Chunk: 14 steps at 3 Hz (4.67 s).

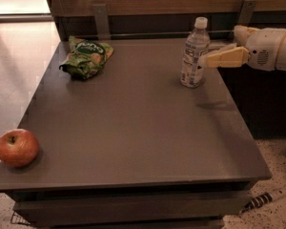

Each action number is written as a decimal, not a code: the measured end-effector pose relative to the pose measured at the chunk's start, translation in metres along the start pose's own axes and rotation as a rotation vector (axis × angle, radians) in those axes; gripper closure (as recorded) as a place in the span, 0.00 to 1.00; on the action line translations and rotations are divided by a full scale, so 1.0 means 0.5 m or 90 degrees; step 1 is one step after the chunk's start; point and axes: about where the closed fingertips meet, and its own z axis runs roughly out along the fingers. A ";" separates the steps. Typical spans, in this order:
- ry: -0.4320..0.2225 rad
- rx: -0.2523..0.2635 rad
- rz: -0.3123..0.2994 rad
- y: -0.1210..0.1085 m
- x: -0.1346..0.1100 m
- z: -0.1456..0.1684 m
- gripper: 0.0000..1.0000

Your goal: Move blue plastic bottle near apple

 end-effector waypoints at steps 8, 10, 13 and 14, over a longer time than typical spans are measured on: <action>-0.049 -0.067 0.080 0.030 0.086 0.162 1.00; -0.034 -0.057 0.071 0.184 -0.011 0.115 1.00; -0.060 -0.229 0.066 0.457 -0.063 0.166 1.00; -0.061 -0.272 0.051 0.560 -0.050 0.185 1.00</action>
Offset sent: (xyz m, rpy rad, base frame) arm 0.0390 0.0400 -0.0757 0.2073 0.0436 0.0444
